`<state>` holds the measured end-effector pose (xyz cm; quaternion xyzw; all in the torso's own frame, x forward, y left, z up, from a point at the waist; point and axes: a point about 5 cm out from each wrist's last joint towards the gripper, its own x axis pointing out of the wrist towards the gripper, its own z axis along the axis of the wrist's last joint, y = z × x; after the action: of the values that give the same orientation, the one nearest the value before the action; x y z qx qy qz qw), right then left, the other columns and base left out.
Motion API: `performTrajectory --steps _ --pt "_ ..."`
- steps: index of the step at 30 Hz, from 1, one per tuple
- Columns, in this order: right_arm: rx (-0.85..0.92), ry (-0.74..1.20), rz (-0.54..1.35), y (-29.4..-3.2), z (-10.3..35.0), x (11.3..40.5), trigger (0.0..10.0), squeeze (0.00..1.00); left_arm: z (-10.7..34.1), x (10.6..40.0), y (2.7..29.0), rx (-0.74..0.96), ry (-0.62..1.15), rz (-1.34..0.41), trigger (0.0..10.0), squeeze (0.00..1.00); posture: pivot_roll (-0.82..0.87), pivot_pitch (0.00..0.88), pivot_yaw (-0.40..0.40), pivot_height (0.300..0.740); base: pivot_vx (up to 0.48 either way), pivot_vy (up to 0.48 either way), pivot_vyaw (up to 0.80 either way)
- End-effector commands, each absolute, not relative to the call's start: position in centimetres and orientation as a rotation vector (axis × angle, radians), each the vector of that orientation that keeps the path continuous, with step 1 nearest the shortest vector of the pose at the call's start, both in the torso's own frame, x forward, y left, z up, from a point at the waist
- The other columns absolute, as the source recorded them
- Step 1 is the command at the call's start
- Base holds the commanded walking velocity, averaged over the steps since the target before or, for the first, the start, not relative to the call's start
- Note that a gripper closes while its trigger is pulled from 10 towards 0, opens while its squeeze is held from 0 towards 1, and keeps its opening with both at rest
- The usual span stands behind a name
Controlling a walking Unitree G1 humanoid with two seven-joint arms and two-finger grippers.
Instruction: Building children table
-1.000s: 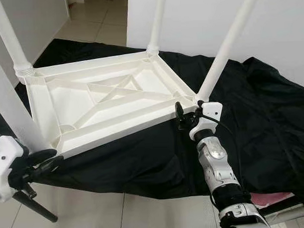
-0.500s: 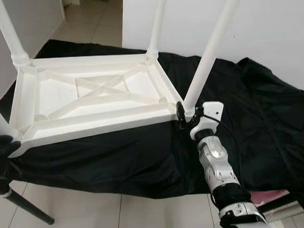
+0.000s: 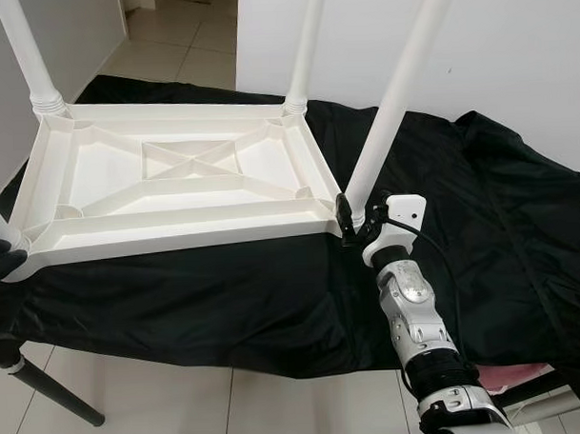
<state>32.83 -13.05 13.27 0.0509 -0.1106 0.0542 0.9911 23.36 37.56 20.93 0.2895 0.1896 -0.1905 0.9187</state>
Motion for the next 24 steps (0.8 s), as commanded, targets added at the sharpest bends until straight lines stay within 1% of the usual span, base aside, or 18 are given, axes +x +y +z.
performTrajectory --steps 1,4,6,7,8,12,13,14,17,18,21,22,23,24 --pt "0.112 -0.22 0.111 -13.2 13.1 32.8 10.0 0.0 20.0 22.8 39.2 0.636 0.473 -0.251 10.0 0.0 0.09 0.0 -0.111 0.74 0.0 0.0 0.0" --pt "0.114 -0.221 0.122 -13.1 13.2 32.8 10.0 0.0 20.0 22.7 39.6 0.645 0.488 -0.237 10.0 0.0 0.09 0.0 -0.111 0.74 0.0 0.0 0.0" --pt "0.114 -0.219 0.136 -12.7 13.2 32.9 10.0 0.0 20.6 22.5 41.2 0.742 0.505 -0.161 10.0 0.0 0.1 0.0 -0.117 0.74 0.0 0.0 0.0" --pt "0.114 -0.218 0.138 -12.6 13.2 32.9 10.0 0.0 20.9 22.5 41.7 0.77 0.505 -0.136 10.0 0.0 0.1 0.0 -0.117 0.74 0.0 0.0 0.0" --pt "0.114 -0.218 0.138 -12.6 13.2 32.9 10.0 0.0 20.9 22.5 41.7 0.77 0.505 -0.136 10.0 0.0 0.1 0.0 -0.117 0.74 0.0 0.0 0.0" --pt "0.112 -0.214 0.153 -12.3 13.2 33.1 10.0 0.0 22.8 22.4 44.6 0.833 0.499 0.068 10.0 0.0 0.11 0.0 -0.123 0.74 0.0 0.0 0.0" --pt "0.112 -0.214 0.153 -12.3 13.2 33.1 10.0 0.0 22.8 22.4 44.6 0.833 0.499 0.068 10.0 0.0 0.11 0.0 -0.123 0.74 0.0 0.0 0.0" --pt "0.112 -0.215 0.154 -12.3 13.2 33.2 10.0 0.0 23.3 22.6 45.0 0.838 0.474 0.122 10.0 0.0 0.12 0.0 -0.123 0.74 0.0 0.0 0.0" --pt "0.112 -0.216 0.154 -12.3 13.3 33.2 10.0 0.0 23.6 22.7 45.2 0.836 0.456 0.156 10.0 0.0 0.12 0.0 -0.123 0.74 0.0 0.0 0.0" --pt "0.112 -0.217 0.155 -12.3 13.3 33.2 10.0 0.0 23.9 23.1 45.3 0.844 0.43 0.194 10.0 0.0 0.11 0.0 -0.122 0.74 0.0 0.0 0.0" --pt "0.114 -0.217 0.155 -12.3 13.3 33.2 10.0 0.0 24.1 23.7 45.1 0.847 0.392 0.226 10.0 0.0 0.11 0.0 -0.122 0.74 0.0 0.0 0.0" --pt "0.114 -0.216 0.155 -12.3 13.2 33.2 10.0 0.0 24.3 24.5 44.8 0.809 0.335 0.255 10.0 0.0 0.11 0.0 -0.122 0.74 0.0 0.0 0.0" --pt "0.114 -0.216 0.155 -12.3 13.2 33.2 10.0 0.0 24.3 24.5 44.8 0.809 0.335 0.255 10.0 0.0 0.11 0.0 -0.122 0.74 0.0 0.0 0.0" --pt "0.117 -0.214 0.155 -12.3 13.0 33.0 10.0 0.0 24.5 25.6 44.1 0.759 0.264 0.262 10.0 0.0 0.11 0.0 -0.12 0.74 0.0 0.0 0.0"
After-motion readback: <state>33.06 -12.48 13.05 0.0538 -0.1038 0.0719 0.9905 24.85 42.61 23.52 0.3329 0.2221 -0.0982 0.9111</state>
